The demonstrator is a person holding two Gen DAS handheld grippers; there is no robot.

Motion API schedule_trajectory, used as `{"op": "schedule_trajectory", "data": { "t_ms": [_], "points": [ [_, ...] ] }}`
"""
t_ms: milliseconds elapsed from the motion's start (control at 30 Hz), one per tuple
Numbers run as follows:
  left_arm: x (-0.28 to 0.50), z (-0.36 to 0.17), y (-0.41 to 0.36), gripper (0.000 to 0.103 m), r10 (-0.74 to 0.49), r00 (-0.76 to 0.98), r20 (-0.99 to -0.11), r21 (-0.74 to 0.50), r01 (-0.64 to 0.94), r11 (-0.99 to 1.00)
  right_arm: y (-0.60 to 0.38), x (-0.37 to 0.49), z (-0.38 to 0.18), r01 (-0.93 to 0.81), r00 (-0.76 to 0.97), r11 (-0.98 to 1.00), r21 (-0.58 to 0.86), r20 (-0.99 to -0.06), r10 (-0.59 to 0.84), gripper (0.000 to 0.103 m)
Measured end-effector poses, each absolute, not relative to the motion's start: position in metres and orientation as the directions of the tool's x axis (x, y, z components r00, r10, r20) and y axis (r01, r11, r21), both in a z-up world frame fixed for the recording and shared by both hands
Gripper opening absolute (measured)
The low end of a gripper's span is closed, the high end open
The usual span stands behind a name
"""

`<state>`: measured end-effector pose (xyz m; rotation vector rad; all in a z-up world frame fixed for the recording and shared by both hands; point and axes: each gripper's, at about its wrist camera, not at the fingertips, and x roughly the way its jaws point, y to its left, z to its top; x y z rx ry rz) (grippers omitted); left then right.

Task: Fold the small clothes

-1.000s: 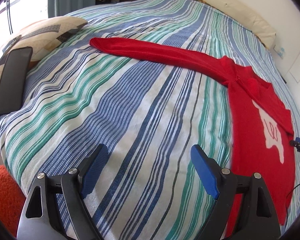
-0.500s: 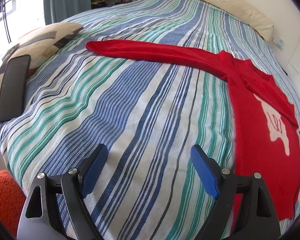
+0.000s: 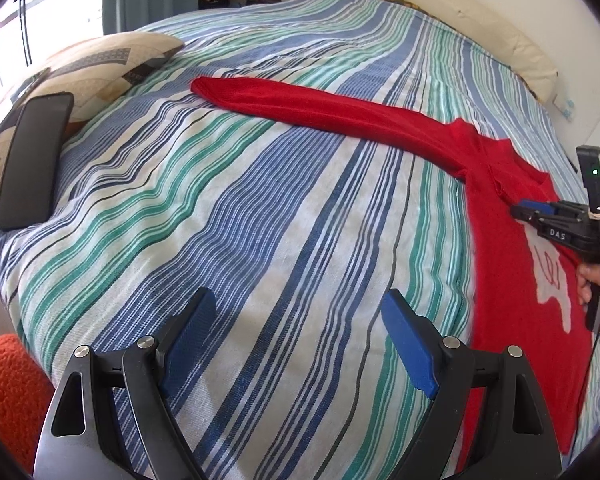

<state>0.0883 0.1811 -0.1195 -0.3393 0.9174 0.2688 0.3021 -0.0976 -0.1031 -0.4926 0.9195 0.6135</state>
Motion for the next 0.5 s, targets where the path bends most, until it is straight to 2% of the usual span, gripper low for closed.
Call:
{"op": "schedule_trajectory", "data": {
  "t_ms": [67,100,133,300,367,433,500],
  "points": [
    [0.089,-0.119,0.185,0.086,0.08,0.579,-0.812,-0.178,-0.376,0.909,-0.089,0.313,-0.125,-0.663,0.449,0.732,-0.154,-0.865,0.225,0.027],
    [0.089,-0.119,0.187,0.086,0.079,0.578,-0.812,-0.183,-0.38,0.907,-0.088,0.317,-0.13,-0.653,0.452,0.738,-0.172,-0.87,0.198,0.01],
    [0.089,-0.119,0.189,0.086,0.074,0.579,-0.812,-0.191,-0.384,0.903,-0.089,0.319,-0.131,-0.641,0.459,0.747,-0.178,-0.868,0.187,0.003],
    [0.092,-0.123,0.189,0.086,0.046,0.566,-0.823,-0.213,-0.382,0.899,-0.103,0.299,-0.104,-0.649,0.416,0.76,-0.019,-0.845,0.334,0.004],
    [0.092,-0.123,0.186,0.086,0.058,0.567,-0.822,-0.198,-0.38,0.904,-0.099,0.297,-0.118,-0.655,0.337,0.755,0.031,-0.882,0.328,0.013],
    [0.089,-0.121,0.184,0.086,0.072,0.573,-0.817,-0.186,-0.379,0.906,-0.101,0.289,-0.12,-0.658,0.343,0.753,0.025,-0.88,0.329,0.043],
    [0.087,-0.12,0.184,0.086,0.081,0.576,-0.814,-0.178,-0.379,0.908,-0.12,0.288,-0.109,-0.62,0.362,0.779,0.096,-0.846,0.392,0.045]
  ]
}}
